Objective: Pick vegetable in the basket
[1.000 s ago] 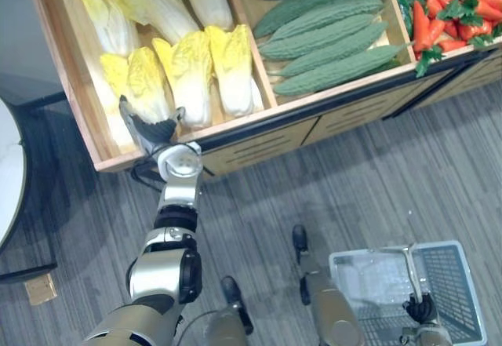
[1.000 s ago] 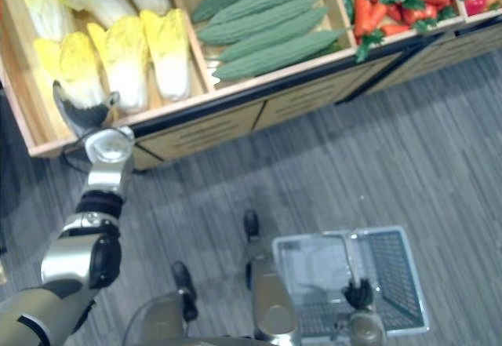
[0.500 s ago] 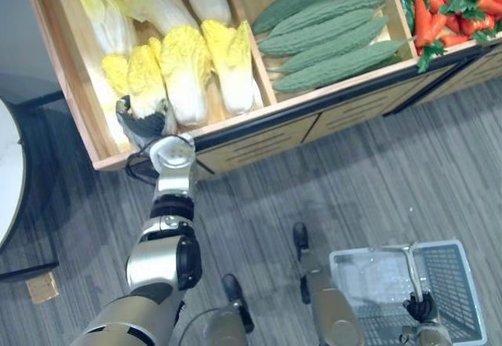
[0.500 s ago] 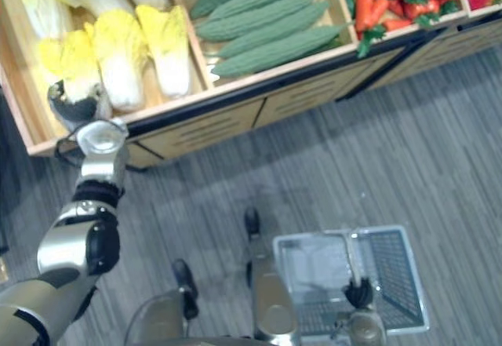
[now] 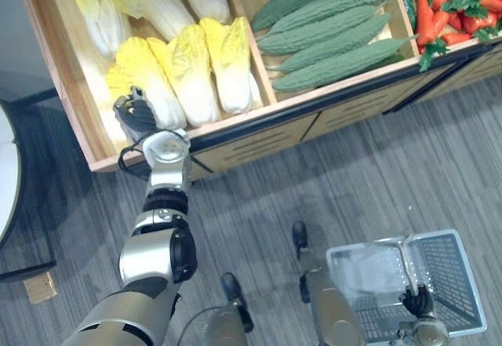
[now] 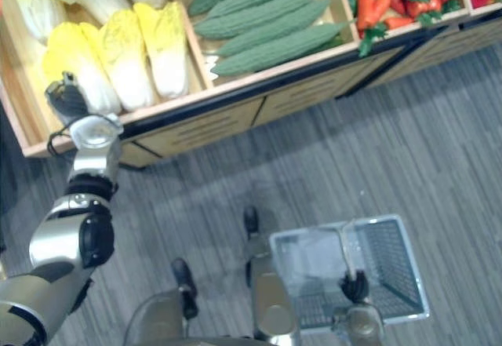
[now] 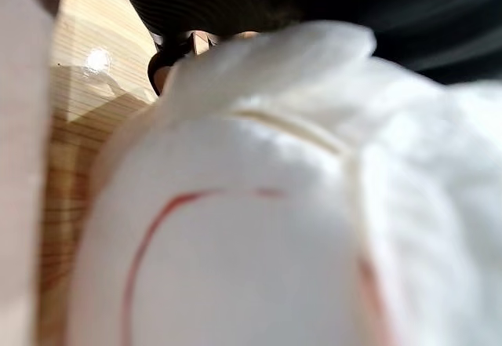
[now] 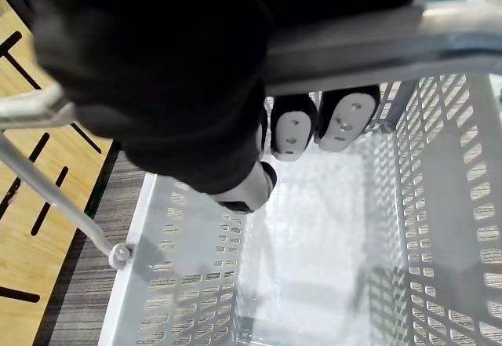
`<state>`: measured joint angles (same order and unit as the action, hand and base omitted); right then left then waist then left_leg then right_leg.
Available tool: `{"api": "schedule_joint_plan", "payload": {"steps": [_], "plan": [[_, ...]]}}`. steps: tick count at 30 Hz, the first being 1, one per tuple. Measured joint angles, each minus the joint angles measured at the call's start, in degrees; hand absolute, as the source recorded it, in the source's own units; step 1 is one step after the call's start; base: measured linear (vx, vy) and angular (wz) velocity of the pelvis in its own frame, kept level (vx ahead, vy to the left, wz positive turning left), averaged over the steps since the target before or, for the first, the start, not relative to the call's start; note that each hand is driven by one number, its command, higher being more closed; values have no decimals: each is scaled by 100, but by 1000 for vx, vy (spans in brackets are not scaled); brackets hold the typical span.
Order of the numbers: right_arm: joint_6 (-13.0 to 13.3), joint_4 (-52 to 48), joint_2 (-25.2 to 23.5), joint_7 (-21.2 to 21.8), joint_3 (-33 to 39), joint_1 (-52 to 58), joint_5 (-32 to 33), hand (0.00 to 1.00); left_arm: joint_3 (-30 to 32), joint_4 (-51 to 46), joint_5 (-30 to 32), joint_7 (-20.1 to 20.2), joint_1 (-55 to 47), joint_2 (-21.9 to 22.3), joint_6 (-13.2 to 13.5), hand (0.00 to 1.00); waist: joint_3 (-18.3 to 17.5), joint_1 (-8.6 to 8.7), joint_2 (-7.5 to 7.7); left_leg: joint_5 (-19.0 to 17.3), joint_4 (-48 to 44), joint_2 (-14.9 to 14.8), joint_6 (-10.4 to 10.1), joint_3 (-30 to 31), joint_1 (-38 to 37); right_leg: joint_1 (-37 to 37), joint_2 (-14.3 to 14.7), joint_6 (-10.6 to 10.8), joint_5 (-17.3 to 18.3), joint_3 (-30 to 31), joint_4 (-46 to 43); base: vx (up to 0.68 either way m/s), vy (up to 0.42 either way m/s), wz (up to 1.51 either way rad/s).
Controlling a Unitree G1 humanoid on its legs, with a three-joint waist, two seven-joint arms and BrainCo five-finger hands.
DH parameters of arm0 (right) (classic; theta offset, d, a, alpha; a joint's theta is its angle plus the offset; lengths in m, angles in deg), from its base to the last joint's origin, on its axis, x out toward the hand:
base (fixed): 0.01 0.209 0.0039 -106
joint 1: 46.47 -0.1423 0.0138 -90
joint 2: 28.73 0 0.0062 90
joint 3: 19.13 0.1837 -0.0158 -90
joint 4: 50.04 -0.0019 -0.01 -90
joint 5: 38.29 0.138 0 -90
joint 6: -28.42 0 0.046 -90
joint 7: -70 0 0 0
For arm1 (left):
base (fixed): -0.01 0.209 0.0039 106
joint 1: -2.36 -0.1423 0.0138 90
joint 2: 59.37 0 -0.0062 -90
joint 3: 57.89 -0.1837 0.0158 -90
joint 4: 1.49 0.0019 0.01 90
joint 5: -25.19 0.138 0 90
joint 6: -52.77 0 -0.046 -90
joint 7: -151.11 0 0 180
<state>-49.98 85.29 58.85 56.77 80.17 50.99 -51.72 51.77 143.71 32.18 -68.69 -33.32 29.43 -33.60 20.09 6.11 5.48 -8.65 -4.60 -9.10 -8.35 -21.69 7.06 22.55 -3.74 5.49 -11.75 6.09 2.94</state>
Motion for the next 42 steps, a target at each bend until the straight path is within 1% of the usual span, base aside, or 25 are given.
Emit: {"api": "schedule_joint_plan", "payload": {"steps": [6, 9, 10, 14, 17, 19, 23, 26, 27, 34, 38, 42], "plan": [[-2, 54, 5, 22, -67, 0, -1, 100, 2, 183, -38, 138, -21, -69, -1, 100, -13, 17, 18, 1, 4, 3, 1, 25, -138, -157, -8, 2, -2, -9, 1, -1, -3, 1], [-16, 72, 5, 113, -69, 2, -3, 100, -4, 183, -192, 215, -70, -102, -4, 100, -40, 14, 40, 14, 0, 16, 20, 67, -181, -218, -34, 3, -2, -47, 1, -14, -23, 7], [-18, 81, 5, 121, -69, 2, -4, 100, -8, 183, -191, 223, -76, -104, -4, 0, -41, 14, 42, 18, 0, 22, 26, 83, -185, -229, -42, 3, -2, -59, 1, -17, -26, 10], [-45, 195, 4, 136, -77, 0, -5, 100, -25, 178, -184, 273, -214, -84, -4, 0, -121, 47, 52, 41, -11, 45, 58, 189, -222, -328, -84, 4, -2, -139, 1, -17, -28, 12], [-57, 300, 2, 137, -77, 1, -6, 100, -22, 175, -187, 229, -304, -21, 1, 0, -197, 49, 53, 42, -59, 51, 60, 217, -224, -371, -106, 10, -6, -162, 1, -28, -34, 7], [-78, 318, 1, 140, -77, 1, -8, 100, -30, 125, -186, 168, -339, 88, 5, 0, -231, 48, 58, 44, -72, 53, 64, 233, -217, -378, -113, 13, -8, -169, 1, -34, -40, 4], [-85, 374, 1, 133, -70, 0, -8, 100, -251, -323, -152, -37, -655, 374, 66, 0, -288, 57, 32, 58, -84, 56, 69, 301, -204, -395, -118, 15, -9, -206, 0, -17, -42, 5], [-86, 418, 1, 130, -68, -2, -7, 100, -368, -417, -94, -101, -726, 528, 82, 0, -331, 49, 35, 65, -84, 62, 69, 330, -201, -406, -126, 14, -9, -229, 0, -4, -35, 5], [-85, 425, 1, 125, -67, -3, -6, 100, -367, -437, 22, -106, -749, 584, 78, 0, -333, 49, 33, 65, -84, 71, 70, 330, -209, -415, -129, 14, -9, -228, 0, 0, 0, 0], [-91, 486, -2, 122, -29, -18, -3, 100, -366, -419, 70, -79, -749, 630, 0, 0, -354, 47, 35, 67, -77, 121, 74, 306, -215, -399, -119, 26, -17, -192, 0, -1, -16, -1], [-93, 483, -1, 123, -14, -25, -3, 100, -359, -347, 70, -31, -710, 612, -11, 0, -366, 1, 36, 66, -63, 132, 74, 218, -223, -358, -117, 40, -26, -108, -1, 0, -29, -10], [-100, 476, 0, 131, -15, -25, -2, 100, -371, -251, 60, 24, -614, 629, -59, 0, -451, 11, 30, 66, -57, 135, 75, 177, -150, -250, -124, 49, -32, -61, -17, 1, -31, -4]]}}
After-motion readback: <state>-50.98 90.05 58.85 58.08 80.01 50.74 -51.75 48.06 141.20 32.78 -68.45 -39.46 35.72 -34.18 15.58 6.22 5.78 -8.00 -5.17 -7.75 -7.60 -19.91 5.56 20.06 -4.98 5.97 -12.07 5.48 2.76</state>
